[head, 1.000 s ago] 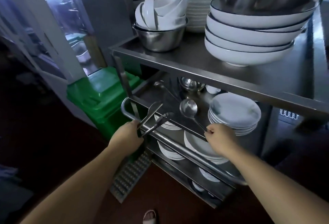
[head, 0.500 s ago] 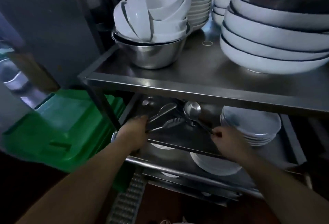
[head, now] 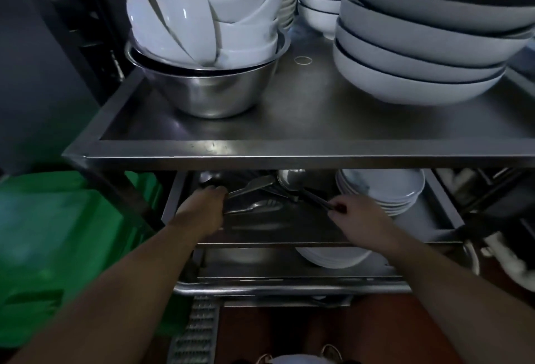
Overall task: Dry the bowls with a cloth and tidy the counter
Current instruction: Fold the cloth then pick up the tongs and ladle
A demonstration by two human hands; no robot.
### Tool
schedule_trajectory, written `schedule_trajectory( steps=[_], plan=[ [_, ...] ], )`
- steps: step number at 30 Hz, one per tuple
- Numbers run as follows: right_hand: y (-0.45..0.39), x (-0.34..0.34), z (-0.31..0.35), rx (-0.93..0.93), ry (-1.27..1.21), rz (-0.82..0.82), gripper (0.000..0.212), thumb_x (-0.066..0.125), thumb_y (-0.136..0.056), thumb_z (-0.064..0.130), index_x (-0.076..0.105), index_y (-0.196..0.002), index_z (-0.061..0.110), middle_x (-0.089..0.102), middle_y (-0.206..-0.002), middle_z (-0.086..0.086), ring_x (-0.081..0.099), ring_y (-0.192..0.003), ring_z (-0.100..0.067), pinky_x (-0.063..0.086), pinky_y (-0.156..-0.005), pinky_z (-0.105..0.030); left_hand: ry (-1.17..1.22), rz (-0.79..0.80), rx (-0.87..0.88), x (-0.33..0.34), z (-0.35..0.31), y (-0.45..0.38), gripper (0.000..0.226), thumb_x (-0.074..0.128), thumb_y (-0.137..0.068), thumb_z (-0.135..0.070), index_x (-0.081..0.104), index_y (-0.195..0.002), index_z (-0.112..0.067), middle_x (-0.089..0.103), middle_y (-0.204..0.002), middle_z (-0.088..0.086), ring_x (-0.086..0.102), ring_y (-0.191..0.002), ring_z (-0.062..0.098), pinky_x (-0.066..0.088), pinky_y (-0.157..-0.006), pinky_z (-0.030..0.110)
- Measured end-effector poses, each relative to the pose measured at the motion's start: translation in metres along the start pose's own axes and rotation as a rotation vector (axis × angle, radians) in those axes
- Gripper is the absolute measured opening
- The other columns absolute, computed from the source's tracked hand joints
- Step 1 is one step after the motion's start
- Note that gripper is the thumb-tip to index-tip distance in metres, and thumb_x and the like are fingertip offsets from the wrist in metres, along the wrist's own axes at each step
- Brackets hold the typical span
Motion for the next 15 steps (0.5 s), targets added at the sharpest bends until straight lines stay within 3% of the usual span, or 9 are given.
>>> schedule_trajectory(
  steps=[11,15],
  plan=[
    [0.005,0.005,-0.007,0.032,-0.034,0.01,0.009,0.067,-0.099,0.03,0.075,-0.097,0.031,0.068,-0.067,0.006,0.066,-0.059,-0.003,0.046,-0.05,-0.015,0.048,0.029,0.107,0.013,0.01,-0.014,0.042,0.064,-0.084,-0.005,0.067,-0.122,-0.021,0.07,-0.118,0.009,0.068,-0.107,0.034,0.058,-0.086,0.041],
    [0.001,0.008,-0.004,0.009,-0.006,0.039,0.009,0.066,-0.099,0.033,0.073,-0.094,0.037,0.069,-0.071,0.018,0.065,-0.06,0.0,0.045,-0.048,-0.013,0.054,0.031,0.131,0.013,0.011,-0.017,0.046,0.064,-0.085,-0.004,0.067,-0.127,-0.02,0.068,-0.122,0.009,0.067,-0.109,0.034,0.057,-0.089,0.041]
  ],
)
Point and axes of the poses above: each hand's wrist, its own y-axis away from the middle knuckle, its own x-axis out of the palm, z = x × y, the point moved 10 cm from there along -y, towards the middle knuckle
